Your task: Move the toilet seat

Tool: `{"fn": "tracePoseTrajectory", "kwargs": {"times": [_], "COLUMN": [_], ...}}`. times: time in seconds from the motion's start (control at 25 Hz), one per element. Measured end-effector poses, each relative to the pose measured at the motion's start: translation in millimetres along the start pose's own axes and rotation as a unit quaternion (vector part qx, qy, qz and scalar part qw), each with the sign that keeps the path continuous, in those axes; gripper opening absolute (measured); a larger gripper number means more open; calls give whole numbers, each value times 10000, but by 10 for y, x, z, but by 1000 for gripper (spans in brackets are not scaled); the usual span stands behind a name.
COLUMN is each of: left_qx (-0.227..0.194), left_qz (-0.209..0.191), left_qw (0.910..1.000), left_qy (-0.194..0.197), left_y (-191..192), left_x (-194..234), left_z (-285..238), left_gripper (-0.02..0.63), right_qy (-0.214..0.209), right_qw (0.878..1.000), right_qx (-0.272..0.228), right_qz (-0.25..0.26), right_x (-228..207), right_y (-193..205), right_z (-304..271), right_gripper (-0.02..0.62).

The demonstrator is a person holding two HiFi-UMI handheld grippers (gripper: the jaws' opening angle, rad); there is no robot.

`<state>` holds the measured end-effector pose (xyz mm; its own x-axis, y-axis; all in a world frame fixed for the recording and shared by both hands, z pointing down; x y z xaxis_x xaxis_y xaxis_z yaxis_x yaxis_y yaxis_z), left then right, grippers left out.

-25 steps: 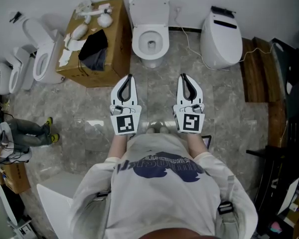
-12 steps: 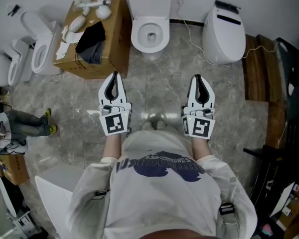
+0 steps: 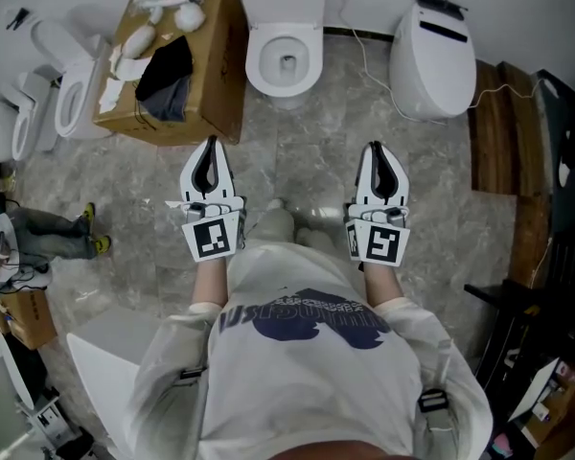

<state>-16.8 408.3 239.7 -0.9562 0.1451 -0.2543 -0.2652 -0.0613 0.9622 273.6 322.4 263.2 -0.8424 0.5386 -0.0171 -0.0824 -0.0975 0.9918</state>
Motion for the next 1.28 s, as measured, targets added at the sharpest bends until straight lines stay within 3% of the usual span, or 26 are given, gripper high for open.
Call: {"fn": "tracePoseTrajectory", "kwargs": {"times": [0.32,0.92,1.28], "left_qx": [21,-152,-54], "left_qz": [-5,174,255], "left_qw": [10000,9994,9984], "left_qy": [-23,266,494], "left_y": [262,635,835], "left_x": [291,1372,1487], "left_z": [-567,-2581,-3271], "left_gripper": [-3,-3,-3], "right_qy": [73,319,580], "right_qw": [9999,9987,9976], "right_qx": [70,234,245], "right_qz": [43,319,284], "right_x": [-12,162,27], "right_y": [224,385,438], "right_z": [-628,-2652,-3295], "right_gripper": [34,34,34]}}
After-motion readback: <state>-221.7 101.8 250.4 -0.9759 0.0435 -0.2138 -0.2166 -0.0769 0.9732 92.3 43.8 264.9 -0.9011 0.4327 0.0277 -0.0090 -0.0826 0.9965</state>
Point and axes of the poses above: the fingertips, and each gripper's own axes: z backward along the fingers, x to its left, y out of its underside, the point moved 10 cm from there along z, backward along the fingers, and after that the axes turned 4 degrees about -z, right-handed, at the moved point
